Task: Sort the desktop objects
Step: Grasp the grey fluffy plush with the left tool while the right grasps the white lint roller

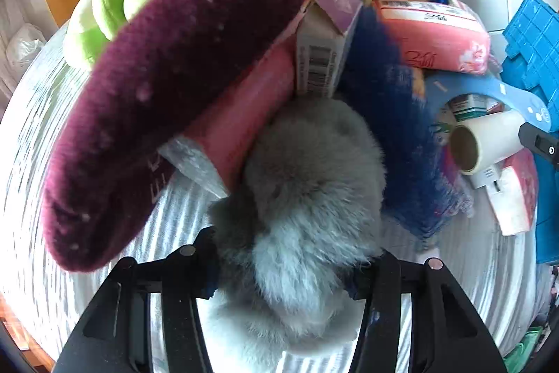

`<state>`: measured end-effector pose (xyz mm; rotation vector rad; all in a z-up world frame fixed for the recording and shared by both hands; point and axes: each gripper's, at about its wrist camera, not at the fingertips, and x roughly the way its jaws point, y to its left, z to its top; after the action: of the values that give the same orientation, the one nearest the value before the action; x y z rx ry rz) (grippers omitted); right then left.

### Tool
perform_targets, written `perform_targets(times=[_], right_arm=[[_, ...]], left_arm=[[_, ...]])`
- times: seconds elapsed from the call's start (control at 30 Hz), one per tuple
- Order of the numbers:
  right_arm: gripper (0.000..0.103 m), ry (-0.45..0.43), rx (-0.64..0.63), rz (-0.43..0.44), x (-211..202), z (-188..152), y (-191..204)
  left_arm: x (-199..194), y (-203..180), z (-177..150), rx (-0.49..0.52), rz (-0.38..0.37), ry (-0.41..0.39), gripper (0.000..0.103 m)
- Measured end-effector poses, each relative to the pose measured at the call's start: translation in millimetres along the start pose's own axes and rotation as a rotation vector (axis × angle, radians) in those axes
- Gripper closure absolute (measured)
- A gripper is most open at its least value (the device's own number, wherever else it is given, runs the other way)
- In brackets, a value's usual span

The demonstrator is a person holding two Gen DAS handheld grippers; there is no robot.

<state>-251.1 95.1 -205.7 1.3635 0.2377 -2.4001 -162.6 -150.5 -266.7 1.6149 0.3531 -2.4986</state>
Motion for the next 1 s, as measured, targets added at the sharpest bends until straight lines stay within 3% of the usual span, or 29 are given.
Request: perform_targets(times=[0.03, 0.33, 0.43, 0.63, 0.87, 1.0], right_arm=[[0.039, 0.014, -0.012, 0.031, 1, -2, 5], [0.04, 0.184, -0.11, 0.23, -5, -67, 61], [0.04, 0.169, -0.159, 0.158, -8, -76, 68], [0.035, 0.063, -0.216, 0.011, -14, -44, 59], [0.035, 0.111, -0.279, -0.049, 26, -25, 58], [0.045, 0.108, -0.299, -0.08, 36, -29, 60]], left_arm=[[0, 1, -1, 0.0, 0.0, 0.002, 0.052], [-23, -5, -24, 0.047, -0.003, 0.002, 0.052], [-25, -5, -30, 0.063, 0.008, 0.004, 0.052], [-26, 2, -26, 0.055, 0.013, 0.0, 0.052], [-13, 5, -14, 0.068, 0.031, 0.019, 0.052], [-16, 8, -13, 0.062, 0.034, 0.006, 0.056]])
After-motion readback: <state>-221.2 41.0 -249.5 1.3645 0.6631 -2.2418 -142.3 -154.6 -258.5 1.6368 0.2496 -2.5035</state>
